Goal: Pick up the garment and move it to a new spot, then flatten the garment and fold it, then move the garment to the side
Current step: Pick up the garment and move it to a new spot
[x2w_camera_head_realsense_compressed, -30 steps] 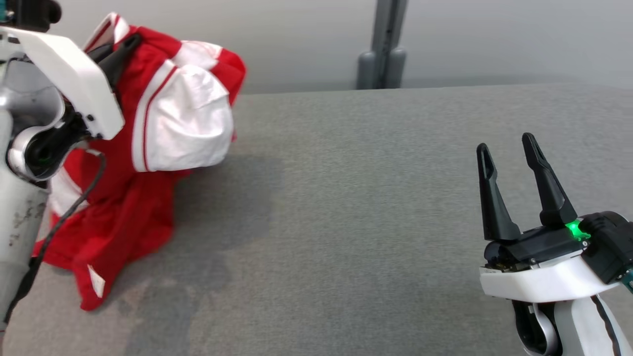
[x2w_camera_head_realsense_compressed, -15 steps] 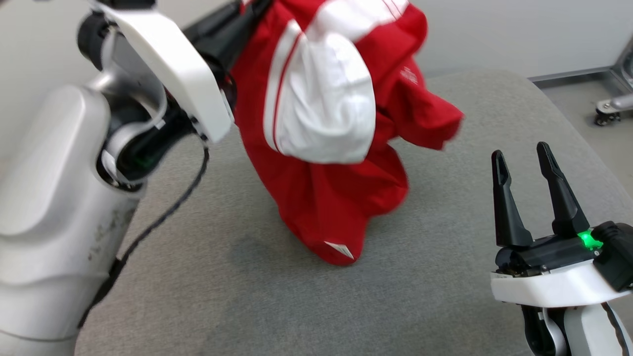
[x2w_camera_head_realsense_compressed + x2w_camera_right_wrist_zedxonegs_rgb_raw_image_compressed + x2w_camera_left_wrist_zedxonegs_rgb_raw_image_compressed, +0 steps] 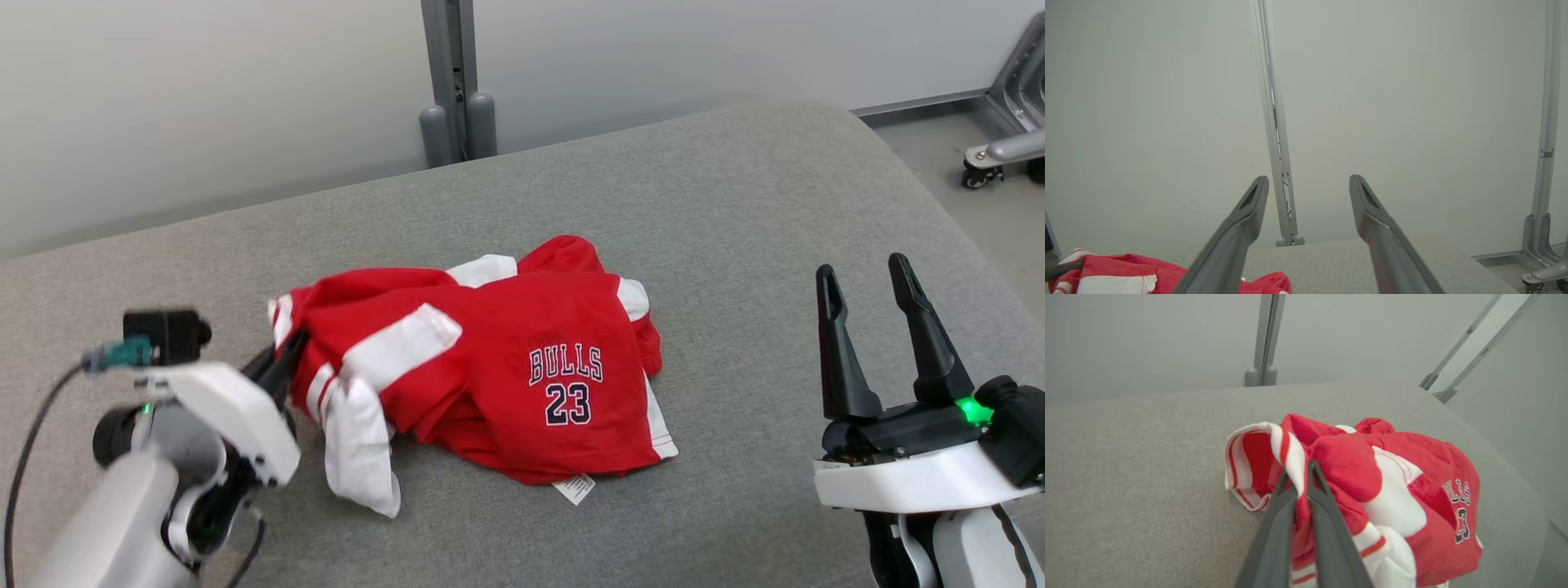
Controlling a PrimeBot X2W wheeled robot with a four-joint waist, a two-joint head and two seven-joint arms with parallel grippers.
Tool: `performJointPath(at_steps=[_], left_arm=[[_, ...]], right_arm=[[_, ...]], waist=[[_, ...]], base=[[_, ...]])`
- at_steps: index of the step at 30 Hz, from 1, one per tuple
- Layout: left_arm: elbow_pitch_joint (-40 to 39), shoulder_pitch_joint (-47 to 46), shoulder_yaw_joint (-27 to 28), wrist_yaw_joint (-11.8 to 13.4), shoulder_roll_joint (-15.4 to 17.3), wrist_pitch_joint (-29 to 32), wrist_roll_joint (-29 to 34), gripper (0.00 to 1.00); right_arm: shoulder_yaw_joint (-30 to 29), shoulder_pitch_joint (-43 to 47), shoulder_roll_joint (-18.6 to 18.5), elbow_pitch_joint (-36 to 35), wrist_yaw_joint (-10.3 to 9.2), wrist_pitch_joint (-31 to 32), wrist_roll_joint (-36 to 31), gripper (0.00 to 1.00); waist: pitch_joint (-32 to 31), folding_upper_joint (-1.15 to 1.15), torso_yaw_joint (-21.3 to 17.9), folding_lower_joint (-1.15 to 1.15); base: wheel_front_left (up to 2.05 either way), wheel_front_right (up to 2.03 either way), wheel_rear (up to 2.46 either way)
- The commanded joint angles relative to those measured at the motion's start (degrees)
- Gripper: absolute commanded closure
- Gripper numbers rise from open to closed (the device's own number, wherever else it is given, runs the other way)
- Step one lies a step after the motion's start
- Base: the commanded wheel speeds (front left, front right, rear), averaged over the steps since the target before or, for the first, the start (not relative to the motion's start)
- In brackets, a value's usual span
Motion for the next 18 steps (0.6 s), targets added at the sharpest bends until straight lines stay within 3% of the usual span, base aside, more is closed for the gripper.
performJointPath(at_steps=[1, 6, 7, 8, 9, 10, 14, 18], left_arm=[[1.4, 1.0, 0.0, 0.4, 0.0, -1.9, 1.0, 1.0], [7.4, 2.6, -0.9, -1.1, -1.8, -8.4, 2.9, 1.0], [8.3, 2.4, -0.8, -1.4, -2.4, -9.6, 2.9, 0.96], [9.3, 2.1, -0.8, -1.8, -3.1, -10.7, 2.8, 0.57], [9.3, 2.1, -0.8, -1.8, -3.1, -10.7, 2.8, 0.57], [10.1, 1.8, -0.9, -2.2, -3.7, -11.5, 2.6, 0.0], [11.0, 0.5, -0.5, -2.8, -4.7, -14.7, 3.1, 0.0], [8.8, 0.0, 0.0, -2.1, -3.7, -19.2, 4.9, 0.0]], right_arm=[[0.1, 0.4, -0.2, 0.2, 0.03, -0.3, -0.3, 0.0], [0.7, 0.3, -0.2, 1.1, 0.03, -0.3, -0.8, 0.0], [0.8, 0.3, -0.3, 1.3, 0.03, -0.3, -0.7, 0.0], [0.8, 0.4, -0.3, 1.5, 0.03, -0.3, -0.8, 0.0], [0.8, 0.4, -0.3, 1.5, 0.03, -0.3, -0.8, 0.0], [0.8, 0.4, -0.4, 1.6, 0.03, -0.3, -0.8, 0.0], [1.5, -0.1, -1.1, 2.3, 0.03, -0.3, -0.9, 0.0], [2.1, -0.9, -2.0, 2.8, 0.03, -0.3, -0.9, 0.0]], waist=[[0.0, 0.0, 0.8, 0.0], [-0.1, 0.0, 2.9, 0.0], [-0.2, 0.0, 3.2, 0.0], [-0.2, 0.0, 3.6, 0.0], [-0.2, 0.0, 3.6, 0.0], [-0.3, 0.0, 3.9, 0.0], [-0.6, 0.0, 4.7, 0.0], [-1.4, 0.0, 5.2, 0.0]], base=[[0.0, 0.0, 0.0], [0.0, 0.0, 0.0], [0.0, 0.0, 0.0], [0.0, 0.0, 0.0], [0.0, 0.0, 0.0], [0.0, 0.0, 0.0], [0.0, 0.0, 0.0], [0.0, 0.0, 0.0]])
